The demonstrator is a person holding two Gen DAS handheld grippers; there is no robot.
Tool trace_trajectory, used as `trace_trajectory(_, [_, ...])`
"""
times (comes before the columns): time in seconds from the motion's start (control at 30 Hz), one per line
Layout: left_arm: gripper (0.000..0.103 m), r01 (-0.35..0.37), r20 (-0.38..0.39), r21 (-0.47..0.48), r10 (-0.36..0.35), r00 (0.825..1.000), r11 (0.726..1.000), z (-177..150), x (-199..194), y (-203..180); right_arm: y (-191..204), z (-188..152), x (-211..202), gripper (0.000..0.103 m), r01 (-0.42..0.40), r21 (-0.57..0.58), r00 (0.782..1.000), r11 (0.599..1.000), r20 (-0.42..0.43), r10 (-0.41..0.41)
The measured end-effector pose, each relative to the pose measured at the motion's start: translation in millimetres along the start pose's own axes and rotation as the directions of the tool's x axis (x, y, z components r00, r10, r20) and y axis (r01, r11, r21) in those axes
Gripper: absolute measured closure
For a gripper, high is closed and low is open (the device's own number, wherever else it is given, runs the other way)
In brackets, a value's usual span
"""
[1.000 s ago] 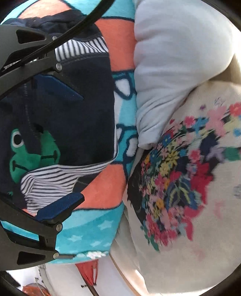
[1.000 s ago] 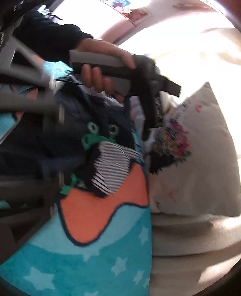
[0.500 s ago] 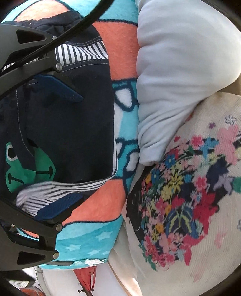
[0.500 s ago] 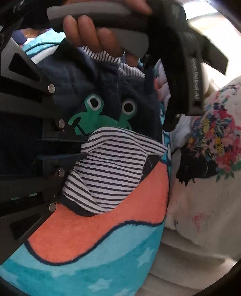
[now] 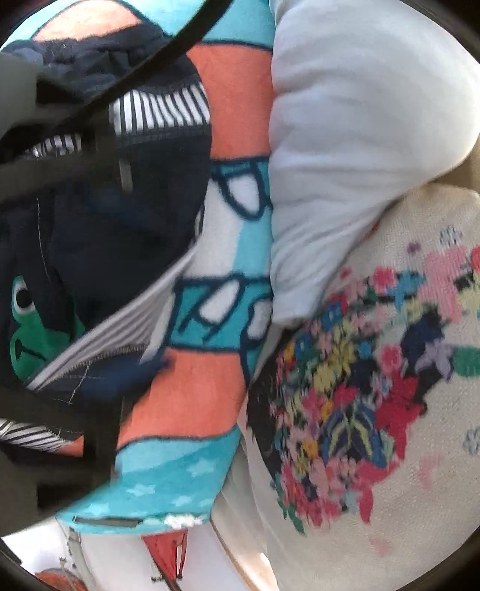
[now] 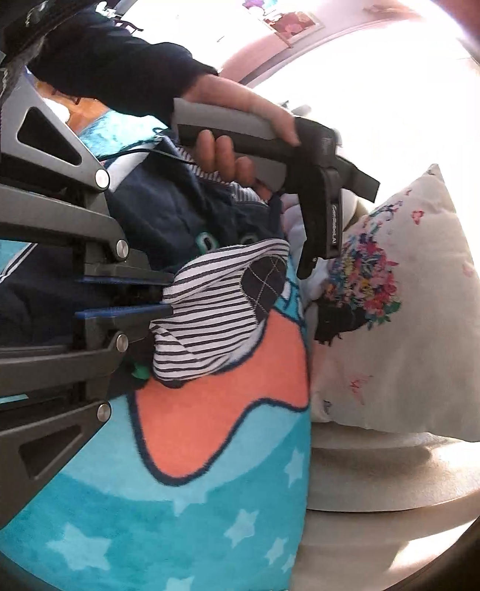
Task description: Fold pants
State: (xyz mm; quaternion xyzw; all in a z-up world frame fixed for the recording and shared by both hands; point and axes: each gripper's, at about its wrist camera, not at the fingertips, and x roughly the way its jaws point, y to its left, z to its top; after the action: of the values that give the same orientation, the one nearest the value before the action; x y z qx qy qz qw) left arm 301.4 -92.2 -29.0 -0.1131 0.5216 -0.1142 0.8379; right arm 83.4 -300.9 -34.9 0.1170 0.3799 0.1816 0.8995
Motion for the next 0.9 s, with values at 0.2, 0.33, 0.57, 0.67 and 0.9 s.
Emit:
trace_trajectory(0.2, [0.101,0.038,0.035,-0.041,-0.037,0.999,0.998,-1,-14,14,-1,-1,-16,0.093,-0.007,0.001,0.999,1.000,0.043,0.006])
trace_trajectory(0.33, [0.101,0.064,0.115,-0.033,-0.060,0.992,0.997,-15,-49,21,1,2,-38,0.093,-0.013,-0.023,0.996,1.000,0.092,0.015])
trace_trajectory(0.57, [0.101,0.103,0.176,-0.064,-0.090,0.980,0.993,-97,-108,53,1,-36,-39,0.093,-0.001,-0.056,1.000,0.998,0.010,0.001])
trace_trajectory(0.67, [0.102,0.082,0.142,-0.070,-0.071,0.987,0.994,-139,-108,68,-3,-55,-37,0.093,-0.024,-0.039,0.999,0.999,-0.022,0.023])
trace_trajectory(0.9, [0.102,0.050,0.076,-0.066,-0.045,0.996,0.997,-174,-80,76,3,-69,-46,0.089,-0.025,-0.039,0.999,0.999,-0.049,0.023])
